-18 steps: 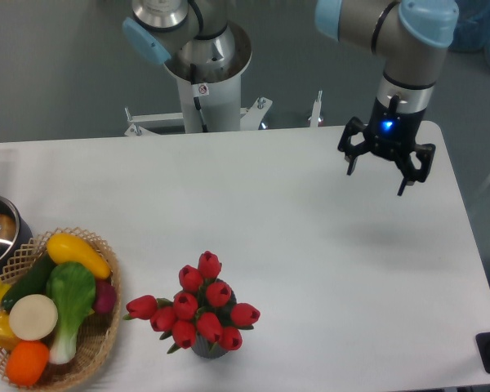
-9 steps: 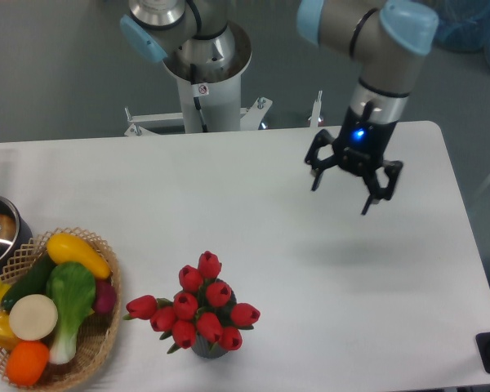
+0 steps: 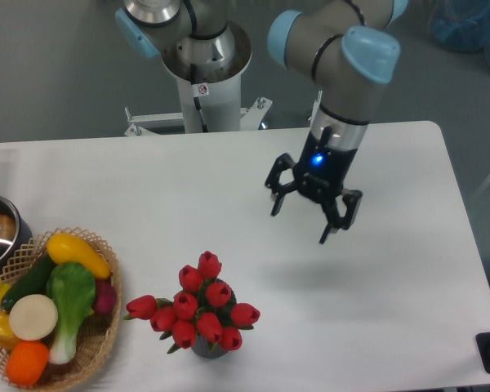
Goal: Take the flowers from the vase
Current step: 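Move the open gripper toward the red tulips in the grey vase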
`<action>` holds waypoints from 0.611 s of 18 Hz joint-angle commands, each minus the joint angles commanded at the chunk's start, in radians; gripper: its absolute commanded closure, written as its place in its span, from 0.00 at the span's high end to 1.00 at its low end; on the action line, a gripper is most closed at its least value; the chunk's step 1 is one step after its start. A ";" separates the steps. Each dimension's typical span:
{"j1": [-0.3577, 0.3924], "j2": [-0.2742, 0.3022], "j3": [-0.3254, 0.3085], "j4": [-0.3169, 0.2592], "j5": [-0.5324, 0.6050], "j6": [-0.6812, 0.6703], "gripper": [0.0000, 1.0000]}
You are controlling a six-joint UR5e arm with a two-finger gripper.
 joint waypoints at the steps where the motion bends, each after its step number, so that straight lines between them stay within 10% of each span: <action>1: -0.002 0.003 -0.002 0.000 0.000 0.000 1.00; 11: -0.028 -0.003 -0.002 0.000 -0.140 -0.002 1.00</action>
